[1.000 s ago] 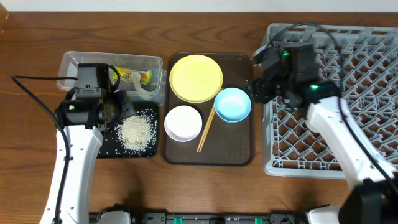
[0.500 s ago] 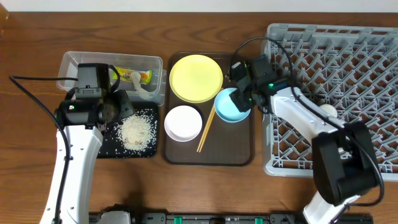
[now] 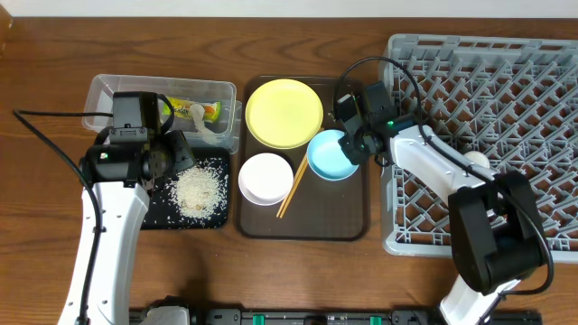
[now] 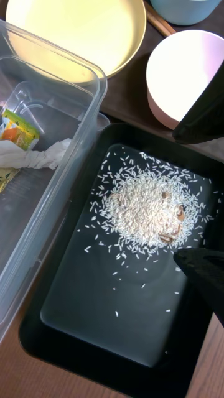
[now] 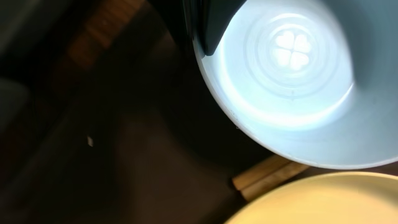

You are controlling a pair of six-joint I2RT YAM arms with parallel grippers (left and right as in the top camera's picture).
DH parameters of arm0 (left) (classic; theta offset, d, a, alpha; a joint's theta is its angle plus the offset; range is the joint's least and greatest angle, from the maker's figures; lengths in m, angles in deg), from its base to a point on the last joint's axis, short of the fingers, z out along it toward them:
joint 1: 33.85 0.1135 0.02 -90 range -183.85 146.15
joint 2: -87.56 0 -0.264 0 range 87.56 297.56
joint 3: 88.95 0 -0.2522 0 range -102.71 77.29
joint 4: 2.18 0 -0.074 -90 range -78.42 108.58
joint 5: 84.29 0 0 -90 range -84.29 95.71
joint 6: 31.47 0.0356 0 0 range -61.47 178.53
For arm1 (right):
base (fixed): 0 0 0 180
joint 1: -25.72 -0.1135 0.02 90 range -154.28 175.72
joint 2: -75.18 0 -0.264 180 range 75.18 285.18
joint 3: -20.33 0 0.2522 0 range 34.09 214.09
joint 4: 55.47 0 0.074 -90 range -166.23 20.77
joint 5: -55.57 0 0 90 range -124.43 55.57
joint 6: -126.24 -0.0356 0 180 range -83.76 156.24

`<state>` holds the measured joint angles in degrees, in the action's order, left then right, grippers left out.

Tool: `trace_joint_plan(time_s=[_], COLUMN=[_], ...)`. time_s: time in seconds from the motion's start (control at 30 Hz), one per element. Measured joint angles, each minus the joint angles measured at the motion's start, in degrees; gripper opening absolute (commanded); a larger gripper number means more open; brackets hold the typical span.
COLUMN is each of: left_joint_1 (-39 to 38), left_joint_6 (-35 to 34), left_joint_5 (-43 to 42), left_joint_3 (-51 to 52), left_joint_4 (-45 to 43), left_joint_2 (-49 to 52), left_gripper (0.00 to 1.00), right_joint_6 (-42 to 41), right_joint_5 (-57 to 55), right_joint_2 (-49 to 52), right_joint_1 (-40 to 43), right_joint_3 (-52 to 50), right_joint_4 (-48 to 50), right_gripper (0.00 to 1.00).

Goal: Sort waste into correct bins and load items into the dishwasher rack
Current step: 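Reach the right gripper to the light-blue bowl and grasp its rim, then lift the light-blue bowl and set it upright in the rack's back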

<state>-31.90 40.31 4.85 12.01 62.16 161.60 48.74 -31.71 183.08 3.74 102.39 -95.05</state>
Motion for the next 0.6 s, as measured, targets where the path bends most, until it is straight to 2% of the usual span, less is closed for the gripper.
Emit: trace_joint_plan(time_s=[0.17, 0.4, 0.6], left_joint_1=[0.00, 0.00, 0.00], left_joint_6=[0.02, 0.00, 0.00], left_joint_5=[0.00, 0.00, 0.00], left_joint_3=[0.00, 0.00, 0.00], left_joint_4=[0.00, -0.24, -0.26], left_joint_2=[0.00, 0.00, 0.00], left_gripper=[0.57, 0.57, 0.57], right_joint_6=[-0.39, -0.20, 6.40], right_joint_5=[-4.37, -10.21, -20.06], right_joint_2=[-4.28, -17.38, -19.52], right_joint_1=[0.26, 4.15, 8.44], right_joint_3=[-0.02, 0.04, 0.35], right_joint_4=[1.09, 10.51, 20.50], right_gripper=[0.01, 0.01, 0.01])
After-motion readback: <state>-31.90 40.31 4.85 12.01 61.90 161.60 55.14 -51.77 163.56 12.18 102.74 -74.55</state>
